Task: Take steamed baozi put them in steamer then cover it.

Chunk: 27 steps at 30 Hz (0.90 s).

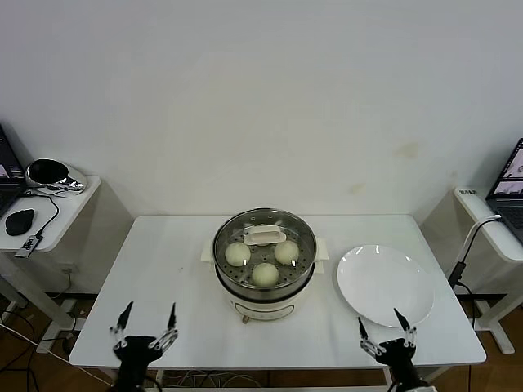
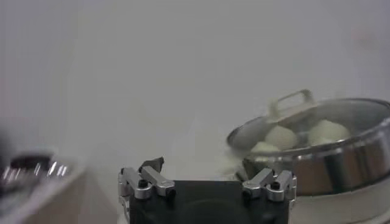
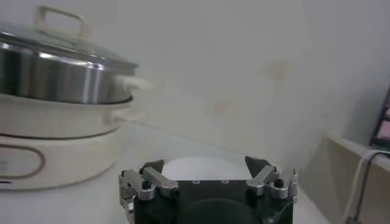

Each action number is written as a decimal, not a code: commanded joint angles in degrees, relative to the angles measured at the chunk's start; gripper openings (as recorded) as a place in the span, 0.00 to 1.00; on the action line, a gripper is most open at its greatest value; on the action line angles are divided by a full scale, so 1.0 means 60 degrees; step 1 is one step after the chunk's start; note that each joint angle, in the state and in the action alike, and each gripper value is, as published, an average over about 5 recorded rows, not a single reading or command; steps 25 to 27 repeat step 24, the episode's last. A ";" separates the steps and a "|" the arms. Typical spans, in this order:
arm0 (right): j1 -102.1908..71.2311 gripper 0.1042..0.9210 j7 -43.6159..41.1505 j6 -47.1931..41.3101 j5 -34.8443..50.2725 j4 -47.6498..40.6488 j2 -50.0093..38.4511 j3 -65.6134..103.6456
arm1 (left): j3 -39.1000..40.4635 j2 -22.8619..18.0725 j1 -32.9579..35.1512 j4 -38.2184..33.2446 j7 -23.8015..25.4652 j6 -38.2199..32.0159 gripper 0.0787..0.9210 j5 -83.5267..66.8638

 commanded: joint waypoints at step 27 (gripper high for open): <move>-0.0737 0.88 0.0227 -0.0543 0.0936 0.0763 -0.0559 -0.0871 | -0.0993 -0.0252 0.1057 0.1400 0.0904 -0.0702 0.88 -0.2063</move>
